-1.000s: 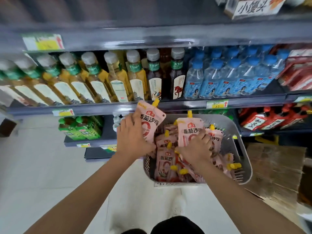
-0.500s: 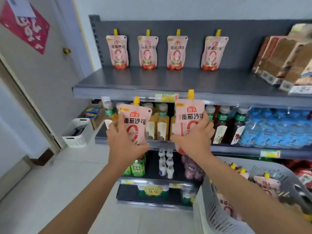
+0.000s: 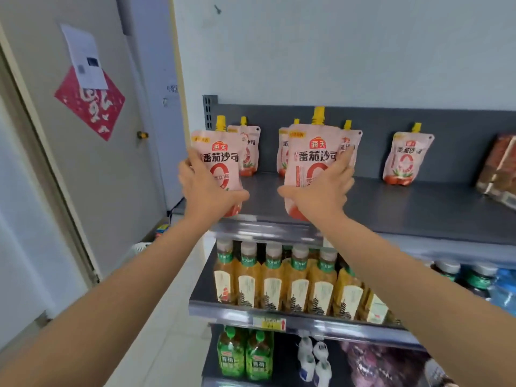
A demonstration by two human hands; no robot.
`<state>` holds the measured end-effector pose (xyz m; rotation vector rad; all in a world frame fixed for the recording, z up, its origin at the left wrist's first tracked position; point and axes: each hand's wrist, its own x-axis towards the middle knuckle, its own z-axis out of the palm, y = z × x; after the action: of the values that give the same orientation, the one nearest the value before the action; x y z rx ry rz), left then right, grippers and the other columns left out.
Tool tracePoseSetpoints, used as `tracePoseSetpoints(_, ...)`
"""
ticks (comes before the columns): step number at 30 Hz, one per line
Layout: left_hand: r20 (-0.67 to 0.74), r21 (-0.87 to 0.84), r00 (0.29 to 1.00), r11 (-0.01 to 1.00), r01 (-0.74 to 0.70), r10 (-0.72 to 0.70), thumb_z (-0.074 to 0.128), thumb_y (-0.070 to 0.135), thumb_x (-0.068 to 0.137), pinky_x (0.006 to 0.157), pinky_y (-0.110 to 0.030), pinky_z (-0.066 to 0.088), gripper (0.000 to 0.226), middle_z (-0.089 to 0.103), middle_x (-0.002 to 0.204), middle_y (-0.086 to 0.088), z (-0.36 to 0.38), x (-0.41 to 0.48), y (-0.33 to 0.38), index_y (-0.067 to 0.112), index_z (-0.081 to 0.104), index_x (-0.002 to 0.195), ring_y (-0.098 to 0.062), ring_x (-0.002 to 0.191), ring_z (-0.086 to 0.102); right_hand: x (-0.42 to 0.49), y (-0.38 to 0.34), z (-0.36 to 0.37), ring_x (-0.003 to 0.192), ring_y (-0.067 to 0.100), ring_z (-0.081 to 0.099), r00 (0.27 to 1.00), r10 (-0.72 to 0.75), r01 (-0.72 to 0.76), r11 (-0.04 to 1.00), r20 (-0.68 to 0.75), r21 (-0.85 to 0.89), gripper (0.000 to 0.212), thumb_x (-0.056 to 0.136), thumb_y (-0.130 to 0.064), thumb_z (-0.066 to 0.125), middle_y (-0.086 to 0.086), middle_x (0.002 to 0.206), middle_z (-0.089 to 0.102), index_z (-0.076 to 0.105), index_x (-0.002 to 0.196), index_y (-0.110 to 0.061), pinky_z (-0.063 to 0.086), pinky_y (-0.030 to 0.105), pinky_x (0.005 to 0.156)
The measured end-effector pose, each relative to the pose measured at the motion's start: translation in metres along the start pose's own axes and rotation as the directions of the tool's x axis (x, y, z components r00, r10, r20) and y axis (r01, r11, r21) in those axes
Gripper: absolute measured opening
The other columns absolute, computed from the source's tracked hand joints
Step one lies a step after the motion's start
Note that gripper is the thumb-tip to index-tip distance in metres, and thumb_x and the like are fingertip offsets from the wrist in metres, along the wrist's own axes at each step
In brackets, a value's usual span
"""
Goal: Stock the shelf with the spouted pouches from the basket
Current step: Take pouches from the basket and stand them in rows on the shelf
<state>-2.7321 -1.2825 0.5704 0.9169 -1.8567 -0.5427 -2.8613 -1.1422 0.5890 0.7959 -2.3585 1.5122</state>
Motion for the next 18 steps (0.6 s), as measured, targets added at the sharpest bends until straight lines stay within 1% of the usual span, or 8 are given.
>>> tracePoseSetpoints(3, 0.008, -0.014, 0.998, 0.998, 0.062, -0.062, 0.088, 0.040, 0.047, 0.105, -0.050, 0.036, 0.125, 0.027, 0.135, -0.013, 0.030, 0.052, -0.007, 0.009, 0.014, 0.143, -0.031, 0.128, 0.029, 0.034, -0.010, 0.035, 0.141, 0.031, 0.003, 0.999, 0.037, -0.037, 0.999, 0.013, -0.005, 0.140, 0.052, -0.039, 0.087, 0.011, 0.154, 0.003, -0.014, 0.147, -0.014, 0.020, 0.055, 0.108)
tracePoseSetpoints(6, 0.005, -0.065, 0.983, 0.981, 0.185, -0.185, 0.091, 0.041, 0.047, 0.102, -0.049, 0.039, 0.121, 0.033, 0.131, -0.013, 0.063, 0.094, -0.015, 0.006, 0.020, 0.139, -0.031, 0.124, 0.034, 0.063, -0.014, 0.067, 0.139, 0.031, 0.007, 0.998, 0.067, -0.067, 0.998, 0.019, -0.016, 0.138, 0.052, -0.041, 0.086, 0.012, 0.151, 0.006, -0.010, 0.147, -0.011, 0.023, 0.053, 0.107)
tracePoseSetpoints(8, 0.024, -0.089, 0.976, 0.972, 0.216, -0.215, 0.091, 0.041, 0.047, 0.101, -0.050, 0.039, 0.118, 0.034, 0.131, -0.012, 0.086, 0.115, -0.024, 0.007, 0.022, 0.136, -0.030, 0.124, 0.035, 0.077, -0.014, 0.086, 0.137, 0.031, 0.011, 0.998, 0.067, -0.067, 0.997, 0.010, -0.029, 0.137, 0.052, -0.042, 0.086, 0.011, 0.149, 0.010, -0.008, 0.147, -0.012, 0.026, 0.052, 0.106)
tracePoseSetpoints(12, 0.065, -0.065, 0.985, 0.984, 0.165, -0.161, 0.091, 0.038, 0.048, 0.104, -0.047, 0.034, 0.115, 0.032, 0.132, -0.012, 0.127, 0.143, -0.044, 0.010, 0.021, 0.135, -0.029, 0.125, 0.031, 0.092, -0.010, 0.116, 0.134, 0.030, 0.014, 0.997, 0.069, -0.071, 0.995, -0.037, -0.064, 0.135, 0.051, -0.041, 0.086, 0.010, 0.146, 0.013, -0.005, 0.147, -0.015, 0.026, 0.051, 0.106)
tracePoseSetpoints(15, 0.081, -0.095, 0.989, 0.987, 0.128, -0.120, 0.090, 0.038, 0.047, 0.102, -0.046, 0.032, 0.114, 0.030, 0.131, -0.011, 0.150, 0.156, -0.053, 0.010, 0.021, 0.133, -0.029, 0.124, 0.030, 0.095, -0.008, 0.130, 0.132, 0.028, 0.014, 0.997, 0.059, -0.064, 0.993, -0.053, -0.103, 0.134, 0.050, -0.041, 0.087, 0.008, 0.143, 0.016, -0.002, 0.146, -0.016, 0.028, 0.051, 0.105)
tracePoseSetpoints(18, 0.101, -0.103, 0.991, 0.990, 0.099, -0.089, 0.089, 0.038, 0.047, 0.102, -0.046, 0.032, 0.114, 0.029, 0.131, -0.010, 0.166, 0.166, -0.061, 0.010, 0.021, 0.133, -0.029, 0.123, 0.029, 0.097, -0.008, 0.142, 0.132, 0.029, 0.018, 0.995, 0.082, -0.090, 0.987, -0.065, -0.134, 0.130, 0.050, -0.039, 0.087, 0.009, 0.142, 0.018, 0.002, 0.146, -0.015, 0.030, 0.051, 0.104)
